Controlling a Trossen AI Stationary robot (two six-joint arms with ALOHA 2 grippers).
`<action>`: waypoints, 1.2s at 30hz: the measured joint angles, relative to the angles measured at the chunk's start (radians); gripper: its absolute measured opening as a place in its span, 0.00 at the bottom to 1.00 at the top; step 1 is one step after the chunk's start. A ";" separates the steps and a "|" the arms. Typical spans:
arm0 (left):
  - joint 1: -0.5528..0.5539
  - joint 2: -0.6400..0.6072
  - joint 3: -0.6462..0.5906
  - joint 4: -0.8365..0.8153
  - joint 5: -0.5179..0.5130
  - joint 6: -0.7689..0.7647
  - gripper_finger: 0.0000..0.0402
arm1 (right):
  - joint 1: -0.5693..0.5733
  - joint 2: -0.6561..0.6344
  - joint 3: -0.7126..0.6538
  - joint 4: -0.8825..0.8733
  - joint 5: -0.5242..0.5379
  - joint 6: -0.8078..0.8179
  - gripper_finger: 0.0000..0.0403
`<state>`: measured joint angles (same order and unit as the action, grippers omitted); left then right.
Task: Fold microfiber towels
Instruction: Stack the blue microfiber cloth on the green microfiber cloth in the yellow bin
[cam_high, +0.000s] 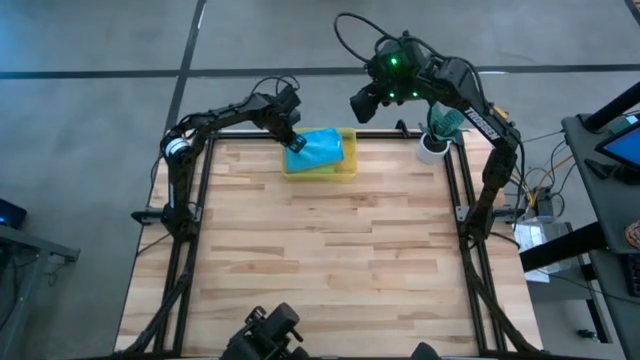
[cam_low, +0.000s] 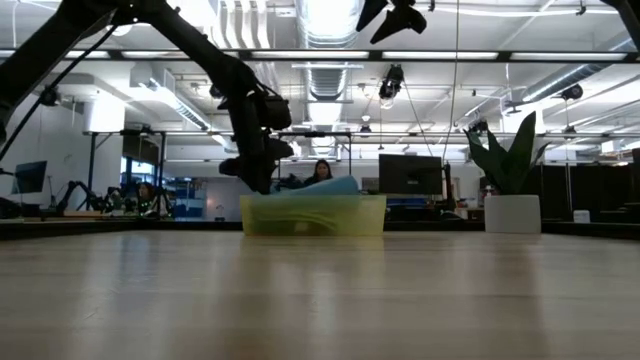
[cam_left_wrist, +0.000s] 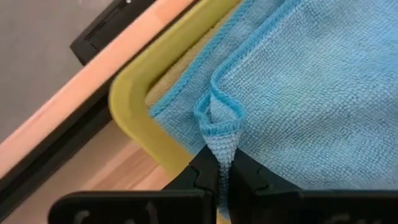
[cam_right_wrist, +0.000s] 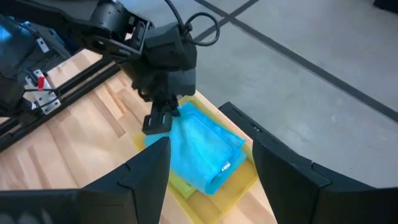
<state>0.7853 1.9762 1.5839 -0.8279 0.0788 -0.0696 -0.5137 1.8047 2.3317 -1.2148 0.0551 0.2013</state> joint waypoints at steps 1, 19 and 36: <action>0.000 0.000 -0.001 0.002 0.010 0.000 0.00 | 0.000 0.003 -0.004 0.000 0.000 0.002 0.56; 0.000 -0.033 -0.006 0.033 0.050 -0.009 0.23 | -0.231 0.346 -0.211 0.161 -0.340 0.234 0.48; -0.001 -0.036 -0.006 0.034 0.100 -0.002 0.11 | -0.261 0.463 -0.214 0.194 -0.473 0.200 0.64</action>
<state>0.7841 1.9403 1.5782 -0.7937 0.1783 -0.0721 -0.7749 2.2677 2.1178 -1.0210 -0.4183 0.4013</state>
